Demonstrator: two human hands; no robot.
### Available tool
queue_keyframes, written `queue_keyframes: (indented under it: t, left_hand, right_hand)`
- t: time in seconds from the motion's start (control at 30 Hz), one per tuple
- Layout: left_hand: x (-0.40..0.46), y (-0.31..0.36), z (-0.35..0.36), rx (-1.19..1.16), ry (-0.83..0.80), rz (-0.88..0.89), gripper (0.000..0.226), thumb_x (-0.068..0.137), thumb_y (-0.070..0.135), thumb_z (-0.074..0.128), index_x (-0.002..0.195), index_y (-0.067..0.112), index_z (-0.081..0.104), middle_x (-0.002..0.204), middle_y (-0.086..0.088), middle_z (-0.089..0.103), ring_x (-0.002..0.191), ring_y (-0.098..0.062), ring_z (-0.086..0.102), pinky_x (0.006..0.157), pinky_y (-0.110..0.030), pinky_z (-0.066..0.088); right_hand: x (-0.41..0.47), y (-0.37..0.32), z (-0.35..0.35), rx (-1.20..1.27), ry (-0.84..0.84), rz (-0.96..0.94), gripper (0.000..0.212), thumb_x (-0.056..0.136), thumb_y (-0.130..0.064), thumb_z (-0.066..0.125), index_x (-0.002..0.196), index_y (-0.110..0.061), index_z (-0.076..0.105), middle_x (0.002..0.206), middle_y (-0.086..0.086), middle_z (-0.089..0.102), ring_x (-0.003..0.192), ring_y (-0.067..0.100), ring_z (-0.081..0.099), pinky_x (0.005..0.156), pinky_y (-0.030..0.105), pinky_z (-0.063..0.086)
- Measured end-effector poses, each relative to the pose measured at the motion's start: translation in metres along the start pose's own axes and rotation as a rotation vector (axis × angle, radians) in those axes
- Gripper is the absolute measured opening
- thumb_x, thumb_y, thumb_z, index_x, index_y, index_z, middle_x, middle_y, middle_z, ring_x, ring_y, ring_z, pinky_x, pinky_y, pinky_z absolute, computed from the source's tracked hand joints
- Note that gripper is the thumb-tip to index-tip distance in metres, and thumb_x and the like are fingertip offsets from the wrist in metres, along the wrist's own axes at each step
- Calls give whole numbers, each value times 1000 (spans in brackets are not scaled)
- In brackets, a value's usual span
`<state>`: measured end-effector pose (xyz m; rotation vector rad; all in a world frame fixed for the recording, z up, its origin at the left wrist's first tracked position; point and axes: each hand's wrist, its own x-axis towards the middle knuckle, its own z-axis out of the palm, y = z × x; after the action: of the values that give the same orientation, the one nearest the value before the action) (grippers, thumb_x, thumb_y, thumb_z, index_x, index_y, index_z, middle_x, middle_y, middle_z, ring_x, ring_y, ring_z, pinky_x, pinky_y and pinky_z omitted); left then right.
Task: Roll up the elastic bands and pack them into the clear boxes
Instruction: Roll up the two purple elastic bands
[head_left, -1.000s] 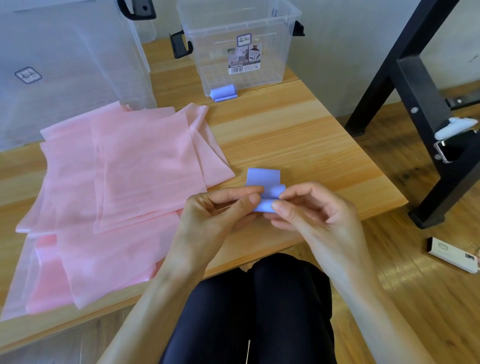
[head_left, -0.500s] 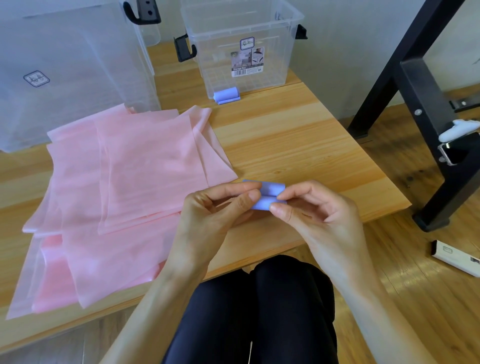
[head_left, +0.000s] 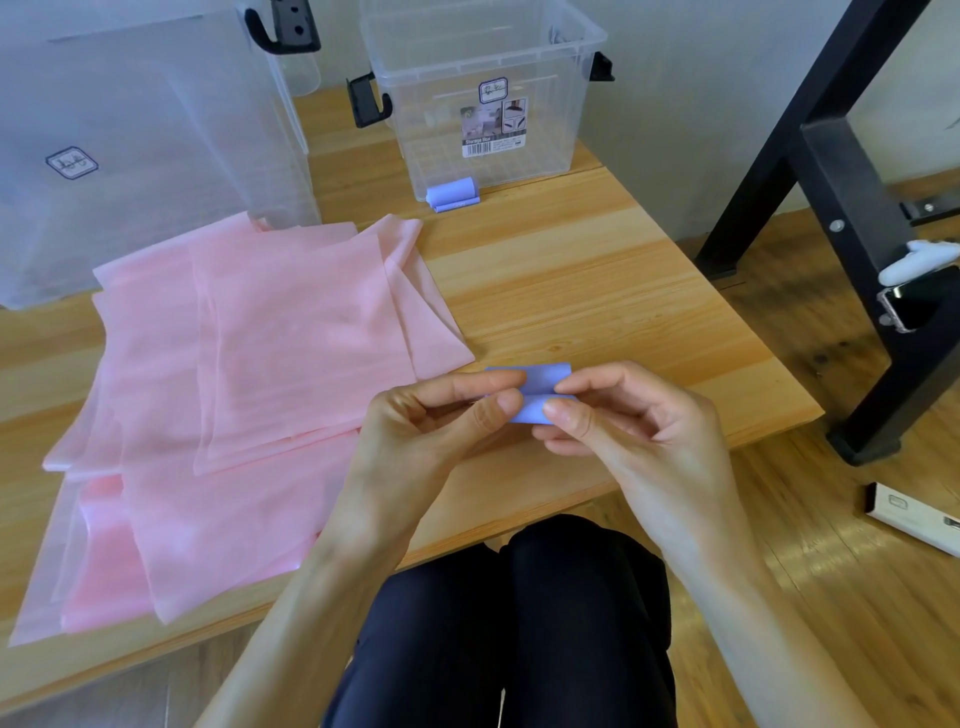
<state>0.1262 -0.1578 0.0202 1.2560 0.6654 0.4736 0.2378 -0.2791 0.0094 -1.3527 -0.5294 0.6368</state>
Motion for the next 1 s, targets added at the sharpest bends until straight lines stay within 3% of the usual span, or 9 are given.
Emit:
queue_keyframes:
  t: [0.17, 0.33, 0.43, 0.63, 0.73, 0.83, 1.0]
  left_hand:
    - [2, -1, 0, -16, 37, 5, 18, 70, 23, 73, 85, 16, 81, 92, -4, 78, 91, -16, 74, 76, -18, 56]
    - [2, -1, -4, 19, -35, -14, 34, 69, 34, 73, 96, 15, 80, 101, -5, 77, 103, -16, 71, 90, -24, 56]
    - [3, 0, -5, -35, -70, -45, 32, 64, 32, 74, 92, 18, 81, 99, -7, 77, 100, -19, 73, 87, -24, 57]
    - [6, 2, -7, -2, -30, -87, 23, 68, 34, 71, 84, 22, 82, 100, 1, 78, 100, -11, 72, 74, -16, 56]
    - [6, 2, -9, -5, -77, -126, 27, 73, 34, 69, 92, 19, 81, 104, 0, 77, 102, -11, 71, 75, -16, 55]
    - [7, 2, -10, -62, -83, -167, 20, 71, 29, 69, 85, 21, 82, 102, 0, 77, 99, -11, 72, 74, -15, 55]
    - [7, 1, -12, 0, -58, -148, 30, 73, 33, 69, 95, 16, 79, 102, -4, 77, 99, -15, 73, 73, -17, 56]
  right_hand:
    - [-1, 0, 2, -83, -20, -46, 13, 78, -6, 77, 91, -8, 73, 90, 4, 77, 86, 17, 74, 78, 19, 55]
    - [1, -1, 2, -21, 15, 7, 8, 81, -5, 74, 88, -5, 75, 84, 8, 77, 75, 24, 75, 68, 21, 58]
    - [4, -1, 2, -5, 10, 55, 7, 83, -9, 72, 88, -4, 75, 83, 13, 75, 73, 25, 75, 65, 24, 59]
    - [3, -2, 2, -49, -27, 118, 19, 75, -15, 78, 94, -12, 76, 88, 6, 77, 83, 24, 75, 81, 26, 59]
    - [5, -2, 2, -18, -4, 108, 12, 79, -8, 77, 91, -6, 75, 84, 11, 76, 75, 23, 75, 68, 22, 59]
    - [8, -2, 2, -39, 6, 126, 8, 82, -10, 75, 88, -4, 75, 79, 13, 74, 67, 22, 73, 63, 23, 59]
    - [7, -3, 1, -64, -42, 146, 16, 77, -15, 78, 92, -13, 77, 85, 6, 77, 80, 22, 75, 80, 26, 60]
